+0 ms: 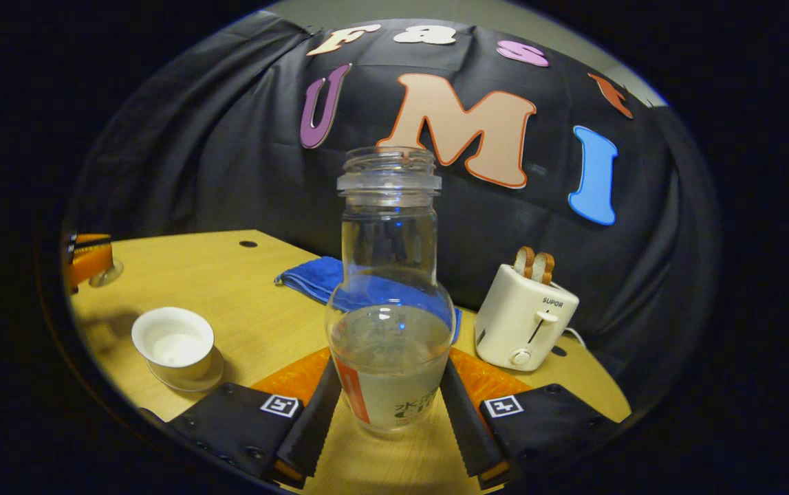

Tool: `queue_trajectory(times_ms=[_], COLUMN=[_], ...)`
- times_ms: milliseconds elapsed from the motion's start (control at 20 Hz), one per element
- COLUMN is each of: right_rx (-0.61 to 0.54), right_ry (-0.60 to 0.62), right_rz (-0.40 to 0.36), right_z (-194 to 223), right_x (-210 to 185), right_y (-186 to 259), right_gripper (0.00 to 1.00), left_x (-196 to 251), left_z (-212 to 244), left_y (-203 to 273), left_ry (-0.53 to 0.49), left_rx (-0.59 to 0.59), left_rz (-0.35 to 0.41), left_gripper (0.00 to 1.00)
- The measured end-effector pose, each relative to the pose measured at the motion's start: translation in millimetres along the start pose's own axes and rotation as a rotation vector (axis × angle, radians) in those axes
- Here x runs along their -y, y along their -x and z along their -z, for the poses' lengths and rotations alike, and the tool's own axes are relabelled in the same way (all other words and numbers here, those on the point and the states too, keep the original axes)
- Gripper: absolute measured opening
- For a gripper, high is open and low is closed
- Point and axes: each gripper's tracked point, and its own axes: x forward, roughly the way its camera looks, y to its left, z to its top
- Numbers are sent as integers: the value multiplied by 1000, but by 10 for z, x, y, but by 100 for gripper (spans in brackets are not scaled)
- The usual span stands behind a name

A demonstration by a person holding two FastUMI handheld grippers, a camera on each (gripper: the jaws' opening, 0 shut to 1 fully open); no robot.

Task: Open the teacup lid with one hand, grasp the water bottle and pour water into the teacup with the other hand; after pouring, place the water bottle on the coaster and then close the teacup lid.

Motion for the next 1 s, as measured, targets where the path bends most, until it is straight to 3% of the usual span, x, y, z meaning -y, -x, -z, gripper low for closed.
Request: queue_trajectory(times_ms=[100, 350, 1000], right_rx=[-8, -17, -47], right_ry=[-80, -148, -167], right_rz=[3, -2, 5], right_z=[84, 161, 309], right_x=[43, 31, 64], right_y=[-91, -251, -434], right_gripper=[80, 82, 81], left_x=[-1, -1, -4], left_z=[-1, -2, -2], left_y=[-4, 0, 3], left_ry=[0, 0, 0], left_rx=[-1, -1, -1], left_rz=[-1, -1, -1], left_gripper=[26, 27, 26])
